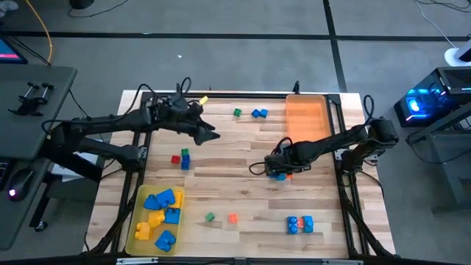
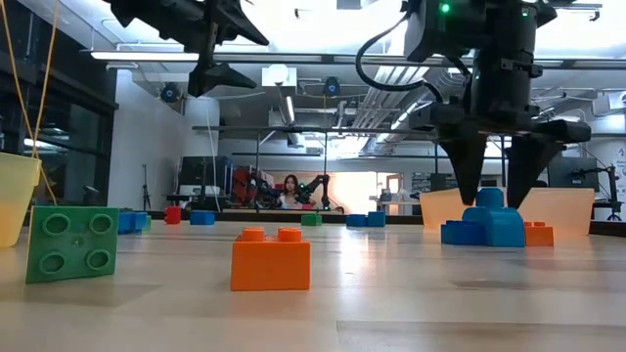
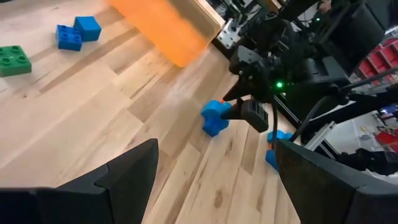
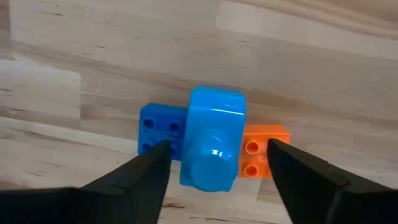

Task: Sort blocks by size
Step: Put the large blue game piece into the yellow bin

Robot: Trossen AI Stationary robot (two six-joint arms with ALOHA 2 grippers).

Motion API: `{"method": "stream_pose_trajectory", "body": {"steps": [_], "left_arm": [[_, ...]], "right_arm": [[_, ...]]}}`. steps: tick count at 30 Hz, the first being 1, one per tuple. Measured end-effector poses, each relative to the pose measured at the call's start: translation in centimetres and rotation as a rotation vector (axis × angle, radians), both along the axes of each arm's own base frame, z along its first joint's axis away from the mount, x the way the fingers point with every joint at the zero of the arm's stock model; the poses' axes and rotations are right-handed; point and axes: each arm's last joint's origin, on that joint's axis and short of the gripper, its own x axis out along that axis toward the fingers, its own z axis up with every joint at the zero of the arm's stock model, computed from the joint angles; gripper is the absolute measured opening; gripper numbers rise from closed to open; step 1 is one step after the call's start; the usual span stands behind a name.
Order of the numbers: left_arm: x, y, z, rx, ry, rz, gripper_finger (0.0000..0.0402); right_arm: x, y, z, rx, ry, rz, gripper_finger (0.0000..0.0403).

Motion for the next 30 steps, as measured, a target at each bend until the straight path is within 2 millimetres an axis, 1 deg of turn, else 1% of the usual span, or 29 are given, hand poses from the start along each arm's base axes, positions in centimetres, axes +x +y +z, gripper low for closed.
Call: {"method": "stream_pose_trajectory", "body": {"steps": [8,10,13,16,18,19,21,24,27,30], "left_arm": [[0.1,-0.1,0.3,0.004,-0.025,0.02,0.0307],[0.1,-0.1,1.0,-0.001,-0.092,0.024,0.0307],[0.0,-0.1,2.7,0.041,-0.237,0.014,0.0307],[-0.8,0.3,4.5,0.082,-0.366,0.032,0.0307],[-1.7,0.6,5.8,0.11,-0.458,0.057,0.0307],[-2.3,0.8,6.6,0.117,-0.515,0.075,0.0307],[-3.9,1.0,8.7,0.133,-0.644,0.112,0.0307],[-6.8,0.9,12.3,0.203,-0.844,0.148,0.0307],[-9.5,0.2,15.0,0.306,-0.968,0.17,0.0307],[-11.6,-0.6,16.4,0.375,-1.028,0.18,0.0307]], "right_arm": [[-0.1,0.0,0.0,-0.016,0.006,0.021,0.0152],[-0.1,0.0,0.0,-0.016,0.006,0.021,0.0132],[0.0,0.0,0.0,-0.016,0.005,0.055,0.0112],[-0.1,0.0,0.2,-0.002,0.004,0.085,0.0111],[-0.3,0.0,0.8,0.003,-0.008,0.11,0.0111],[-0.3,0.0,1.6,-0.003,-0.014,0.125,0.0111],[-0.1,-0.1,3.7,-0.053,-0.058,0.141,0.0111],[0.4,-0.6,7.7,-0.228,-0.169,0.17,0.0111],[1.7,-1.5,11.7,-0.403,-0.338,0.188,0.0111],[4.2,-2.6,14.4,-0.5,-0.546,0.257,0.0111]]}}
